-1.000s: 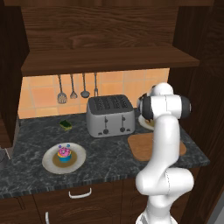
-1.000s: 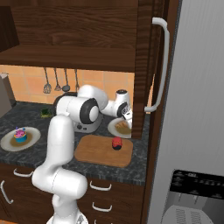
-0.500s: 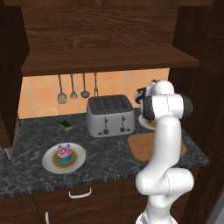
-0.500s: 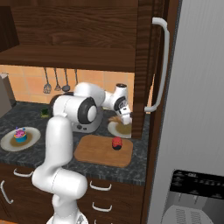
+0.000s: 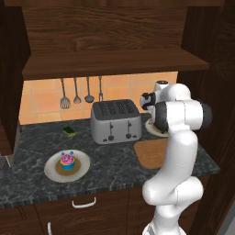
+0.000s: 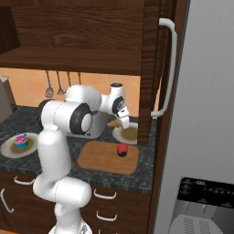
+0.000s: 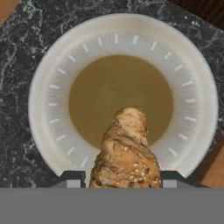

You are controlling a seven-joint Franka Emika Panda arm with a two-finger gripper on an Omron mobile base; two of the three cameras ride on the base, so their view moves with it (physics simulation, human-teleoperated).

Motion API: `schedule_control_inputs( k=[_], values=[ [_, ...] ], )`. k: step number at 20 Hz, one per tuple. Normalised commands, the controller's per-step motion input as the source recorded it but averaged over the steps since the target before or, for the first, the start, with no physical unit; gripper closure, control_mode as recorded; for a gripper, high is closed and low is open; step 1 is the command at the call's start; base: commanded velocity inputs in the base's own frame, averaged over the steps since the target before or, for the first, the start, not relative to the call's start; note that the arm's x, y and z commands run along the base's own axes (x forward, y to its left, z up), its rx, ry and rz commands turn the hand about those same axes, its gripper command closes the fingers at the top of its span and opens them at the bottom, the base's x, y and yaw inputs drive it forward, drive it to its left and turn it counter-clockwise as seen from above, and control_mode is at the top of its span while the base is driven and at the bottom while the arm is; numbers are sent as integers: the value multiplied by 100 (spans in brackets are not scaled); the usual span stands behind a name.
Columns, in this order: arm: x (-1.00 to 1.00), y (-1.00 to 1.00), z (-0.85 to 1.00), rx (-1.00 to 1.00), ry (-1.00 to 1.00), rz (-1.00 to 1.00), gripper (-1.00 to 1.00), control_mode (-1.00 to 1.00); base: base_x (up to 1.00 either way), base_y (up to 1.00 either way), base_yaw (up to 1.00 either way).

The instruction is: From the different types of pastries on the counter, select a croissant and place it on the cutting board. Then retrieve a jar of jam from the cabinet and place it alongside the croissant on the cutting board.

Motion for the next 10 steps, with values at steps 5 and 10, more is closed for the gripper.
schedule_control_inputs(
  k=[5, 10],
  values=[
    [-85, 28, 25, -7, -11, -4, 100, -100, 0, 0, 0],
    [-28, 22, 65, 5, 0, -8, 100, -100, 0, 0, 0]
  ],
)
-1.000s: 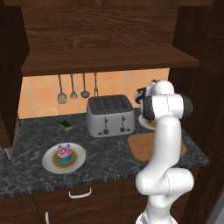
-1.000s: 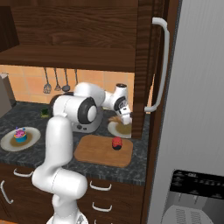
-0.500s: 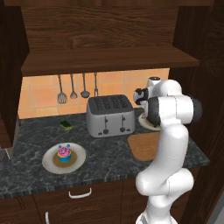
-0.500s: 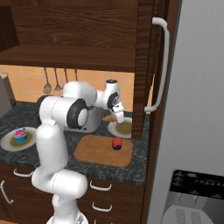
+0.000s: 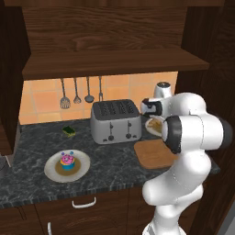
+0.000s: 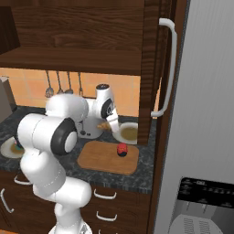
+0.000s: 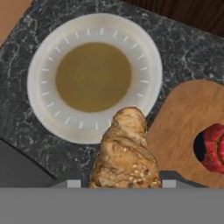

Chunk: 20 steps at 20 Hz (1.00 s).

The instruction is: From the different types of pastries on the counter, select a croissant and place it on the cutting board. Then retrieve a jar of jam from the cabinet and place it alongside the croissant on the cutting board.

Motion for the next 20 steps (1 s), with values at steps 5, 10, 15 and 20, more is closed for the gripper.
schedule_control_inputs(
  k=[5, 10, 15, 20],
  values=[
    [-4, 37, 88, 8, 1, -11, 100, -100, 0, 0, 0],
    [-83, 7, 11, 8, 20, -14, 100, -100, 0, 0, 0],
    [-100, 13, -35, 2, 20, -13, 100, -100, 0, 0, 0],
    [-97, 63, -55, -1, 9, -6, 100, -100, 0, 0, 0]
  ],
)
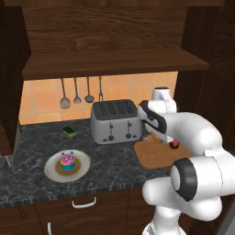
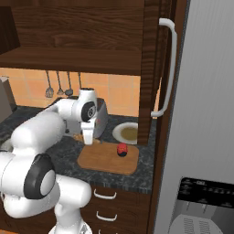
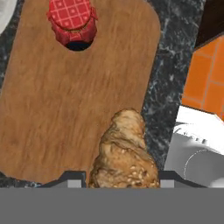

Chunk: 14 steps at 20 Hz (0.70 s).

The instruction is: From the different types of pastries on the counter, select a croissant and place it on the cutting board. Then retrieve a jar of jam from the cabinet and place it alongside the croissant on the cutting board.

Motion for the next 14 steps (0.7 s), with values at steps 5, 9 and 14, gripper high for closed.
schedule_control_inputs(
  k=[5, 9, 14],
  values=[
    [-38, 20, -71, 0, 16, -5, 100, -100, 0, 0, 0],
    [79, -5, -6, 0, 1, 2, 100, -100, 0, 0, 0],
    [26, -19, 1, 2, 0, 2, 100, -100, 0, 0, 0]
  ],
)
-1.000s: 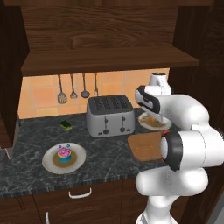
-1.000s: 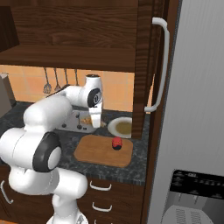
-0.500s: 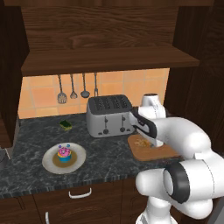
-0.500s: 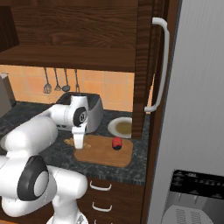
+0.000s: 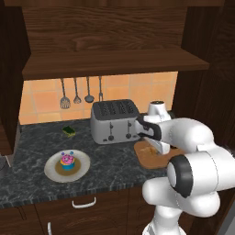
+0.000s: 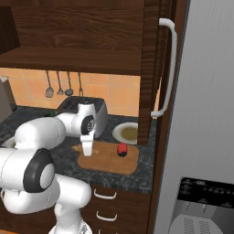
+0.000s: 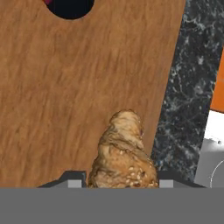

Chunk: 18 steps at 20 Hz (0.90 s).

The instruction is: From the different types of pastries on the counter, select a croissant and place it on the cutting board. Then retrieve a jar of jam from the cabinet and place it alongside the croissant on the cutting board.

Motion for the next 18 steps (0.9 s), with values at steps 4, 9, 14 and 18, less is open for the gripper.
schedule_control_inputs(
  k=[4, 9, 14, 18],
  values=[
    [2, -31, 0, 0, -2, 5, 100, -100, 0, 0, 0],
    [0, -8, -7, -3, 0, 0, 100, -100, 0, 0, 0],
    [8, -37, -42, -9, 0, 2, 100, -100, 0, 0, 0],
    [42, 3, -21, -1, -6, 1, 100, -100, 0, 0, 0]
  ],
)
